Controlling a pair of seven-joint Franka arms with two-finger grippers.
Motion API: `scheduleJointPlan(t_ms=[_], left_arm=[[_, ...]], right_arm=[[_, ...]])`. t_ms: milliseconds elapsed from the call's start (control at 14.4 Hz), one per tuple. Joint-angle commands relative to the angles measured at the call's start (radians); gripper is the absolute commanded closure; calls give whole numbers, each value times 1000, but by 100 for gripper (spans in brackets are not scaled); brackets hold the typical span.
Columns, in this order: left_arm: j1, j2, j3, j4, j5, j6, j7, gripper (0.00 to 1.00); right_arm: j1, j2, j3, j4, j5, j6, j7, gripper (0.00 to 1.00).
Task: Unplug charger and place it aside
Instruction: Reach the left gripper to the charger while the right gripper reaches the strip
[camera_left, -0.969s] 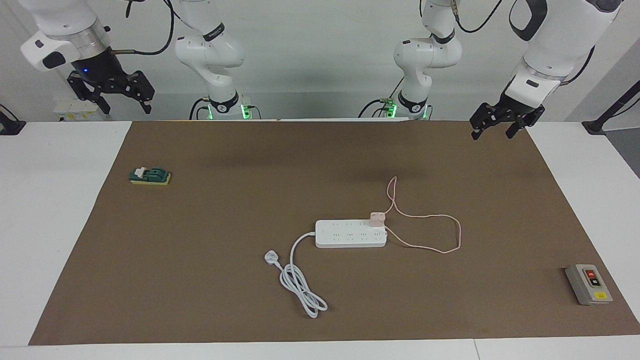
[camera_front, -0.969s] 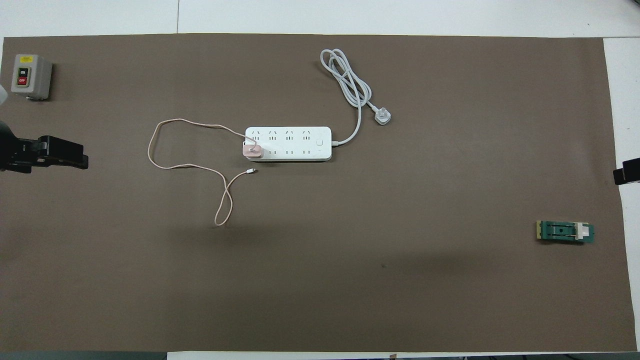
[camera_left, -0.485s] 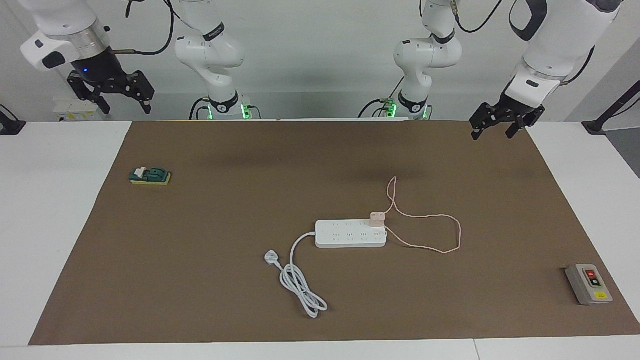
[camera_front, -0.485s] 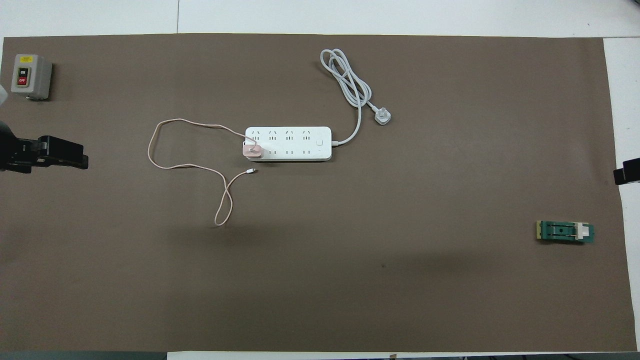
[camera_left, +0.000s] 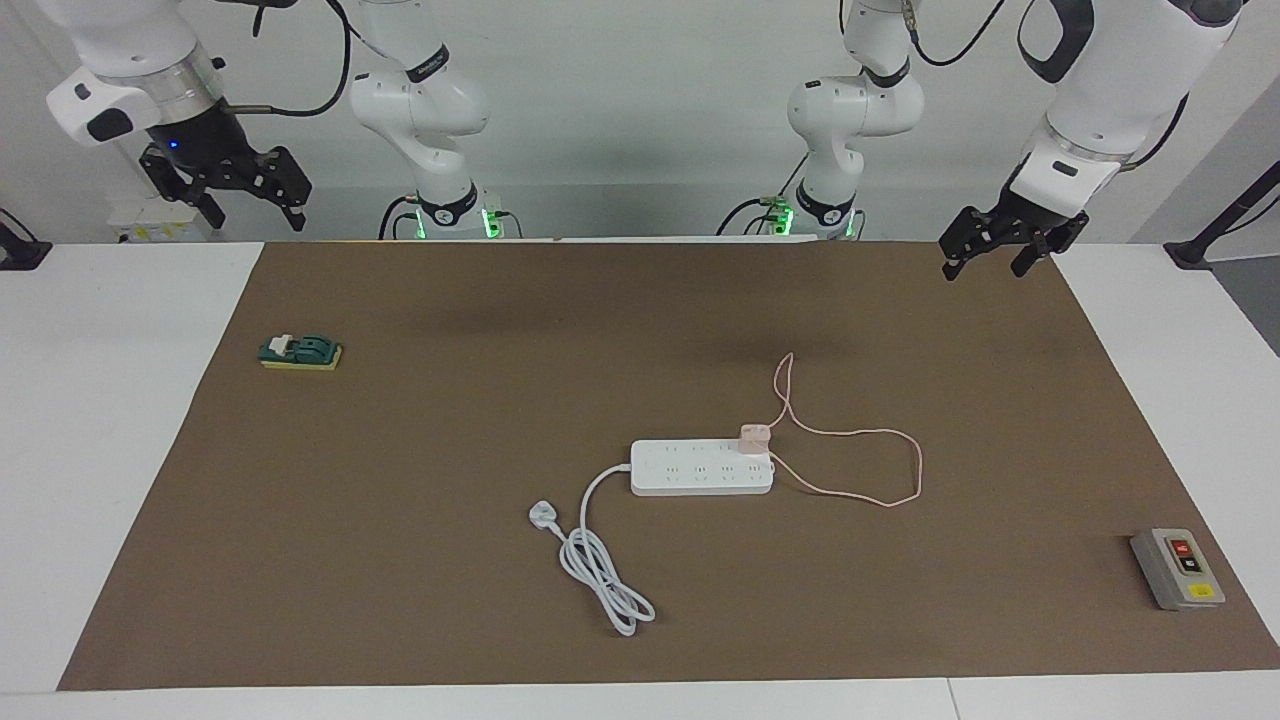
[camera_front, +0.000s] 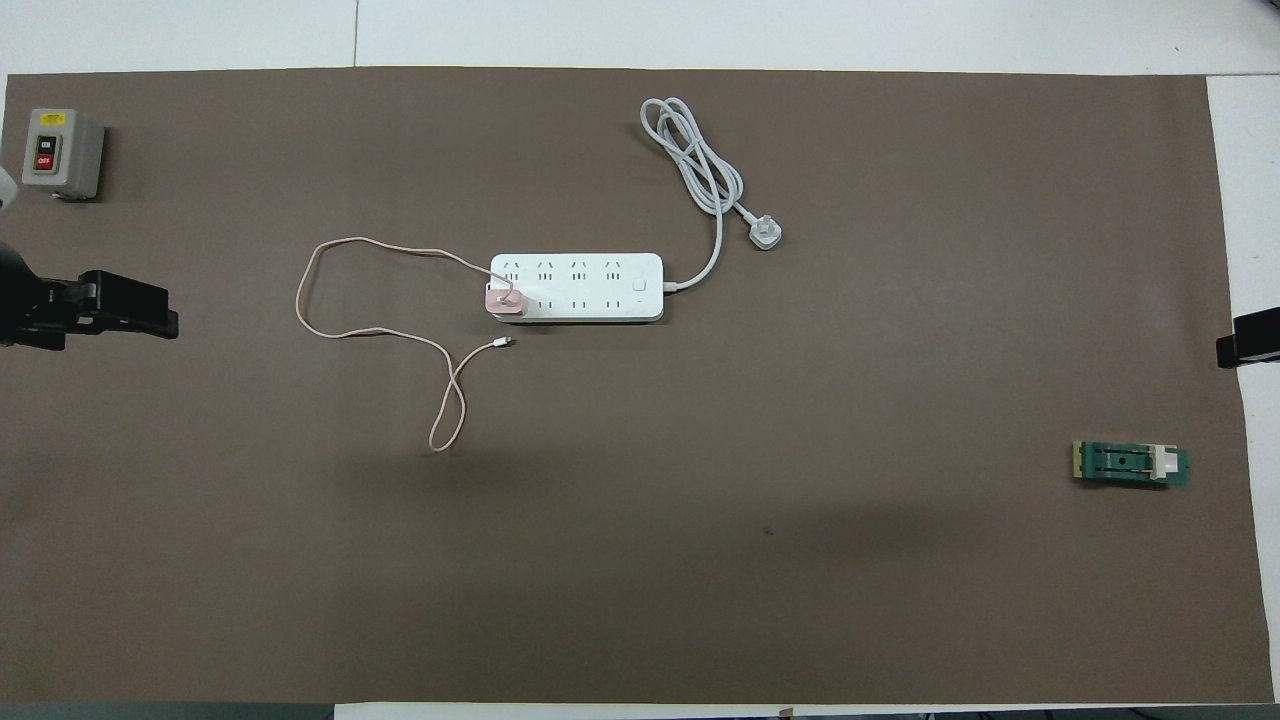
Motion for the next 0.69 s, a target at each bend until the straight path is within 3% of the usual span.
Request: scheduleJointPlan(t_ms=[0,346,623], left_arm=[[-23,-31,2,-50,9,8,-210,0],[-43,-31,-4,-50,9,46,-407,0],[-81,-27,-4,-80,8,137,-816,0]], right_arm=[[56,-34,10,-76,10,46,224,0],[156,17,11,-102,109,114,579,0],[240,86,11,-121,232,228,961,0]])
